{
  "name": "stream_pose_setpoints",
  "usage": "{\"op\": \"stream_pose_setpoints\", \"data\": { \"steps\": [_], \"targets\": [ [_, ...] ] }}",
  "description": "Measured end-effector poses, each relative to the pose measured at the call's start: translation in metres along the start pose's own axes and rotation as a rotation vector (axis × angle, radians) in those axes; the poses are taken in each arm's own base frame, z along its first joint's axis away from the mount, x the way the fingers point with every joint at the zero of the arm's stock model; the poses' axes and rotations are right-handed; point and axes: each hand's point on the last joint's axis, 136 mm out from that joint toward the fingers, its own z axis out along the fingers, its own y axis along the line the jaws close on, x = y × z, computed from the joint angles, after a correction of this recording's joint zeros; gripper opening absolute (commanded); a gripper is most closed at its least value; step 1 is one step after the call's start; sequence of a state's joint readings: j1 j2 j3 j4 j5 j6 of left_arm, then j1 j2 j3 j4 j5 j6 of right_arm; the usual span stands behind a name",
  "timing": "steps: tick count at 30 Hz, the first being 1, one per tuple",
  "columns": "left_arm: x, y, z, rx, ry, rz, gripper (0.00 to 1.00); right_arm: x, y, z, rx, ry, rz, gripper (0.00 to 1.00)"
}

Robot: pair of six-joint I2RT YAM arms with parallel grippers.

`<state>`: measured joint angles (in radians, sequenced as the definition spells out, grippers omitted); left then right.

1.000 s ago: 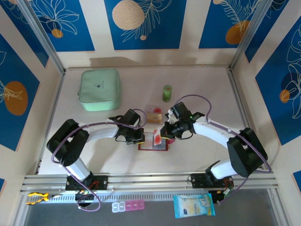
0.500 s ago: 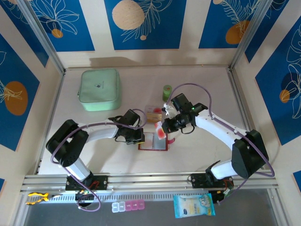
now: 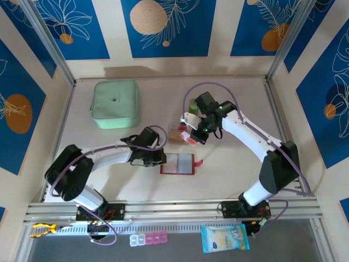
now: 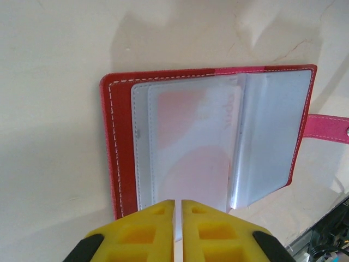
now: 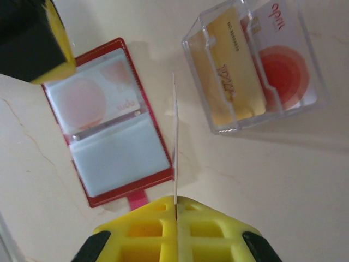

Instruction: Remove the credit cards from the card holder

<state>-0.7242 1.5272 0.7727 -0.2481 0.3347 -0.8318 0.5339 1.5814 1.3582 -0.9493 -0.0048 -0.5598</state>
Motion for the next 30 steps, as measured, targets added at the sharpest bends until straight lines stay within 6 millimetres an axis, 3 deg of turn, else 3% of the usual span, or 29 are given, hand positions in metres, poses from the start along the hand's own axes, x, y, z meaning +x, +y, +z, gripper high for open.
{"op": "stream_pose_setpoints", "data": {
  "steps": [11,22,30],
  "targets": [
    [0.009,0.017,-0.011,-0.004,-0.022,-0.025,0.12,-0.034,-0.048,0.02,0.009,0.077,-0.173,0.0],
    [0.004,0.023,-0.026,0.005,-0.077,-0.047,0.14,-0.055,-0.072,0.037,0.002,0.095,-0.251,0.0],
    [0.002,0.028,-0.027,-0.002,-0.085,-0.067,0.14,-0.057,-0.079,0.044,-0.011,0.107,-0.273,0.0]
  ]
}}
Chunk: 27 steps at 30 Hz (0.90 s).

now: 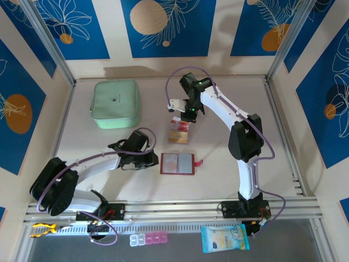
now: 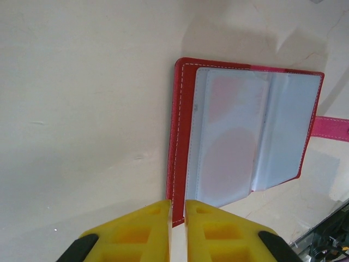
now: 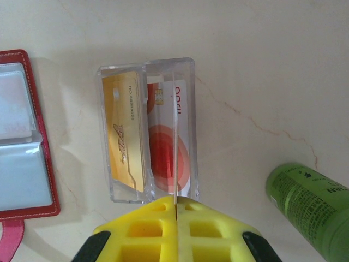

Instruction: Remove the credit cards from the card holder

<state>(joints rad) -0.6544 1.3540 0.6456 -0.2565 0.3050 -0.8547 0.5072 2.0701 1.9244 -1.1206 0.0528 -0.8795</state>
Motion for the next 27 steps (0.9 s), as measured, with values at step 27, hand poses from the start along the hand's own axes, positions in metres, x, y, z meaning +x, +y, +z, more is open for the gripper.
{"op": "stream_pose_setpoints", "data": {
  "steps": [27],
  "targets": [
    [0.006,0.01,0.009,-0.026,0.052,-0.027,0.1,0.002,0.009,-0.002,0.018,-0.039,0.153,0.13]
  ]
}}
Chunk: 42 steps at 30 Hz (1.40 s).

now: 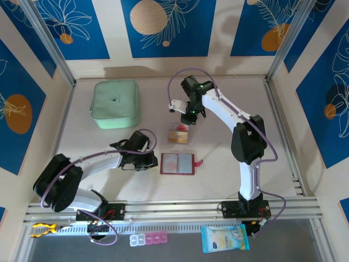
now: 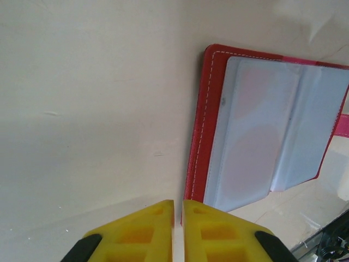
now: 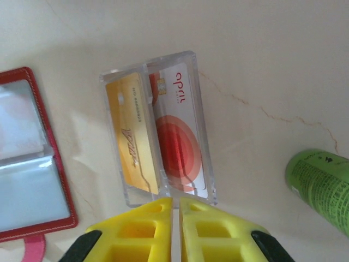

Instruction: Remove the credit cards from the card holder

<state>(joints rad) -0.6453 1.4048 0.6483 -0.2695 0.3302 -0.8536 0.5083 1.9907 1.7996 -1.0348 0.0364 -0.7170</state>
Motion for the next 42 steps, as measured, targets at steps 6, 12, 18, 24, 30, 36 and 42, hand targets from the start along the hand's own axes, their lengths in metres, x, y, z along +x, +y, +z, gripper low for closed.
{"op": "stream_pose_setpoints", "data": {
  "steps": [6,12,18,24,30,36,42],
  "targets": [
    [-0.004,-0.008,0.006,0.03,0.012,0.005,0.07,-0.004,0.01,-0.019,0.051,-0.133,0.295,0.05],
    [-0.004,-0.012,0.014,0.051,0.035,0.005,0.05,-0.007,0.036,-0.017,-0.017,-0.246,0.627,0.0],
    [-0.006,-0.017,0.018,0.077,0.042,0.011,0.05,-0.001,0.081,0.007,-0.125,-0.218,0.87,0.0],
    [-0.006,-0.016,0.024,0.072,0.054,0.007,0.04,0.005,0.113,0.027,-0.216,-0.151,1.042,0.0],
    [-0.005,-0.012,0.028,0.059,0.065,0.0,0.04,0.013,0.146,0.048,-0.288,-0.1,1.138,0.14],
    [-0.004,-0.011,0.028,0.054,0.068,-0.002,0.04,0.007,0.169,0.058,-0.336,-0.087,1.163,0.21],
    [-0.004,-0.01,0.028,0.051,0.068,-0.003,0.04,0.003,0.177,0.076,-0.357,-0.055,1.198,0.22]
  ]
}}
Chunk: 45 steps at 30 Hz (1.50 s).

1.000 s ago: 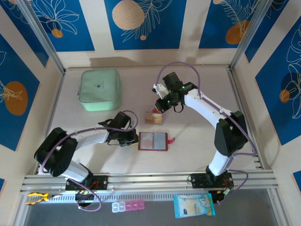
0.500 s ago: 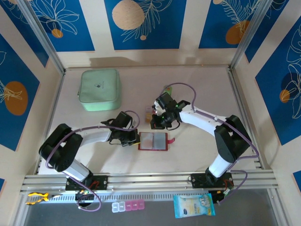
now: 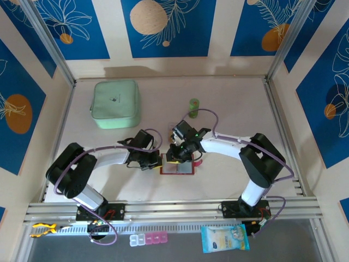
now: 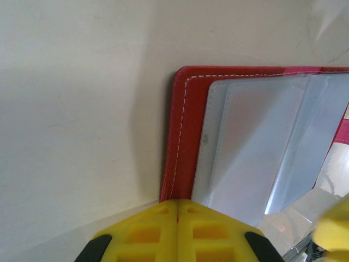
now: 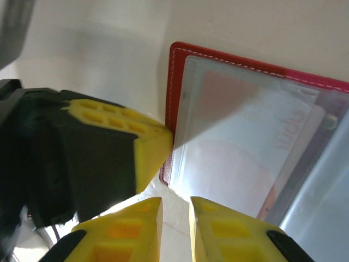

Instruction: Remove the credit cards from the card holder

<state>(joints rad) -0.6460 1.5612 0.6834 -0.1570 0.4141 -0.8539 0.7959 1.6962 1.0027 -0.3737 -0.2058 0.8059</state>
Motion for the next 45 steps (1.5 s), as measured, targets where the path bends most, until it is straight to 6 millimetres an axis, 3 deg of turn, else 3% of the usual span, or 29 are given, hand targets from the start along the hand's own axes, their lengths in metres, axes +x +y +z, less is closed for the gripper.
{"op": "stream_pose_setpoints", "data": {
  "steps": [9,14,31,41,45],
  "targets": [
    [0.0,0.002,0.0,-0.008,-0.002,-0.001,0.04,0.004,-0.013,0.025,0.066,0.039,0.045,0.23],
    [0.001,0.004,-0.002,-0.02,-0.006,0.007,0.04,0.002,-0.012,0.024,0.09,0.022,0.034,0.23],
    [0.0,0.005,-0.002,-0.024,-0.007,0.02,0.04,0.004,-0.041,0.012,0.163,-0.006,0.079,0.22],
    [-0.001,0.006,-0.009,-0.058,-0.019,0.014,0.08,0.008,-0.046,0.01,0.054,-0.025,0.082,0.21],
    [-0.007,-0.007,-0.019,-0.031,-0.048,0.026,0.15,0.008,-0.048,0.008,-0.011,-0.027,0.09,0.21]
  ]
}}
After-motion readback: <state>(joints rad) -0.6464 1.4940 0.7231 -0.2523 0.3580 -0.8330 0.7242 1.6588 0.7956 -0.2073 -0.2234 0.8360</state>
